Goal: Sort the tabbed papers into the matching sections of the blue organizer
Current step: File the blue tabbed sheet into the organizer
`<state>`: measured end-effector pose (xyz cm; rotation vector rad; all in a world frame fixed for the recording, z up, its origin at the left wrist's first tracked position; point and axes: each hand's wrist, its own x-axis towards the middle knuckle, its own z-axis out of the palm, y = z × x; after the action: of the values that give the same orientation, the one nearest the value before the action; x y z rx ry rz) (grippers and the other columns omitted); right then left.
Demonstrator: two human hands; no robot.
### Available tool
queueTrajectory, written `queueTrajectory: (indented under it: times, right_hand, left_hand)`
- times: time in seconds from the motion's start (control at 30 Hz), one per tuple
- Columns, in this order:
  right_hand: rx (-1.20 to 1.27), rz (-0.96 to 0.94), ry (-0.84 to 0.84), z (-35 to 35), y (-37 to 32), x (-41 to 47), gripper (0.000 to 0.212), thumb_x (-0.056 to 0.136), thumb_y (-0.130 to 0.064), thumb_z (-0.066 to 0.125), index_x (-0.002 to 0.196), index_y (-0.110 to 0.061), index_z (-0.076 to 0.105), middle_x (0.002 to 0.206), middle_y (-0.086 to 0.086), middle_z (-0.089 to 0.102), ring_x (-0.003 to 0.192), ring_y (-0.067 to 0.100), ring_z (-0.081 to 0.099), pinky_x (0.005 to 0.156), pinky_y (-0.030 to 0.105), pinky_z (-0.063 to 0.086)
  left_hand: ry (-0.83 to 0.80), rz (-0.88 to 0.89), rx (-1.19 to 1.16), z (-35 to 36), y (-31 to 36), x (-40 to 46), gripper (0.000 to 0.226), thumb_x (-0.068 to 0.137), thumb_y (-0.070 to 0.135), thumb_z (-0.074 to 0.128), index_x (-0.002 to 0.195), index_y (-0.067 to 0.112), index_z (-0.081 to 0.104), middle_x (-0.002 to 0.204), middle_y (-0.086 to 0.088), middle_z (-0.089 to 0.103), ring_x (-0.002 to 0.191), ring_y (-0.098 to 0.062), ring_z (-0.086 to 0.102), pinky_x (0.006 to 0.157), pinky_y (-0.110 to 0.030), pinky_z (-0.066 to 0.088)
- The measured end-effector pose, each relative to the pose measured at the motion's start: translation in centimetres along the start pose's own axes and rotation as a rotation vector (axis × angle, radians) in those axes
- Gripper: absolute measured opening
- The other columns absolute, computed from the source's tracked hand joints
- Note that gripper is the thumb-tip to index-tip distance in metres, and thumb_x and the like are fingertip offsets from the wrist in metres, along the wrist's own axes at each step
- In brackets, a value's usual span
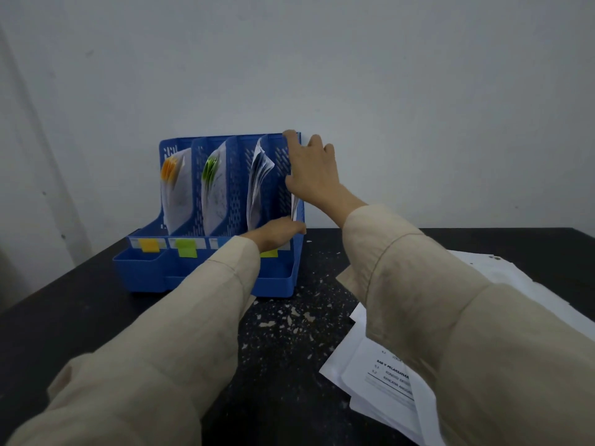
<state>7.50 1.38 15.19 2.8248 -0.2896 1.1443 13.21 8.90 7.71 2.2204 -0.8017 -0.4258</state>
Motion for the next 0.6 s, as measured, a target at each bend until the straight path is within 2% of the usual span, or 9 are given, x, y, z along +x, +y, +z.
queueTrajectory:
  times: [0.03,0.1,0.17,0.23,0.27,0.33,0.37,0.47,0.6]
  right_hand:
    - [-0.002,0.002,0.019,0.4,0.1,-0.2,0.076,0.08,-0.018,0.059,0.145,-0.013,0.019,0.107,0.006,0.058,0.115,0.029,0.041,0.082,0.036,0.031]
    - [0.017,0.029,0.064,0.9,0.4,-0.7,0.094,0.079,-0.036,0.065,0.149,-0.014,0.007,0.12,0.007,0.051,0.118,0.028,0.038,0.09,0.041,0.032]
    - [0.134,0.098,0.12,1.1,0.7,-1.2,0.101,0.076,-0.044,0.069,0.15,-0.015,0.006,0.133,0.009,0.041,0.123,0.028,0.034,0.094,0.044,0.033]
    - [0.373,0.173,0.149,1.3,1.1,-1.6,0.098,0.076,-0.041,0.072,0.149,-0.017,0.012,0.136,0.011,0.037,0.123,0.029,0.037,0.092,0.042,0.037]
    - [0.516,0.203,0.148,1.5,1.3,-1.8,0.095,0.075,-0.038,0.074,0.147,-0.018,0.016,0.136,0.012,0.038,0.121,0.029,0.04,0.09,0.04,0.039]
    - [0.72,0.251,0.113,2.1,1.6,-2.3,0.087,0.075,-0.033,0.077,0.142,-0.013,0.026,0.131,0.014,0.043,0.114,0.028,0.048,0.088,0.036,0.044]
    - [0.76,0.272,0.089,2.3,1.7,-2.5,0.079,0.075,-0.031,0.077,0.137,-0.01,0.034,0.126,0.014,0.049,0.108,0.026,0.052,0.087,0.035,0.047]
    - [0.797,0.299,0.053,3.2,1.8,-3.0,0.051,0.079,-0.03,0.075,0.117,-0.002,0.056,0.109,0.012,0.064,0.09,0.019,0.059,0.083,0.034,0.051]
    - [0.8,0.276,0.018,3.9,1.5,-3.4,0.05,0.081,-0.027,0.073,0.122,-0.003,0.057,0.104,0.014,0.067,0.096,0.024,0.062,0.086,0.032,0.049]
  left_hand:
    - [-0.01,-0.018,0.046,0.1,0.1,-0.3,0.041,0.093,0.027,0.046,0.128,0.006,0.047,0.13,-0.011,0.047,0.104,-0.018,0.043,0.086,-0.025,0.032]
    - [-0.021,-0.037,0.121,0.0,0.2,-0.5,0.038,0.096,0.03,0.042,0.126,0.008,0.046,0.126,-0.007,0.045,0.106,-0.018,0.042,0.085,-0.024,0.031]
    - [0.009,-0.024,0.158,-0.1,-0.1,-0.8,0.046,0.096,0.035,0.042,0.131,0.006,0.044,0.129,-0.007,0.044,0.111,-0.021,0.044,0.086,-0.025,0.032]
    - [0.091,0.055,0.08,-0.4,-0.9,-0.6,0.045,0.093,0.038,0.049,0.125,0.006,0.051,0.124,-0.007,0.053,0.107,-0.021,0.05,0.083,-0.028,0.04]
    - [0.157,0.124,0.01,-0.5,-1.1,-0.8,0.033,0.092,0.036,0.054,0.111,0.009,0.056,0.11,-0.006,0.058,0.098,-0.02,0.053,0.076,-0.027,0.042]
    - [0.285,0.242,-0.067,-0.4,-1.5,-1.2,0.019,0.09,0.029,0.059,0.085,0.012,0.05,0.082,0.0,0.053,0.077,-0.015,0.049,0.059,-0.025,0.037]
    - [0.316,0.279,-0.061,-0.3,-1.8,-1.4,0.02,0.09,0.027,0.059,0.084,0.012,0.047,0.076,0.003,0.049,0.072,-0.013,0.046,0.057,-0.024,0.034]
    - [0.263,0.288,-0.022,0.0,-1.7,-1.9,0.015,0.091,0.025,0.058,0.086,0.015,0.047,0.076,0.006,0.047,0.07,-0.011,0.045,0.055,-0.023,0.032]
    - [0.13,0.21,0.018,0.1,-1.1,-2.3,0.017,0.093,0.026,0.054,0.103,0.013,0.051,0.097,-0.003,0.055,0.08,-0.014,0.05,0.057,-0.019,0.035]
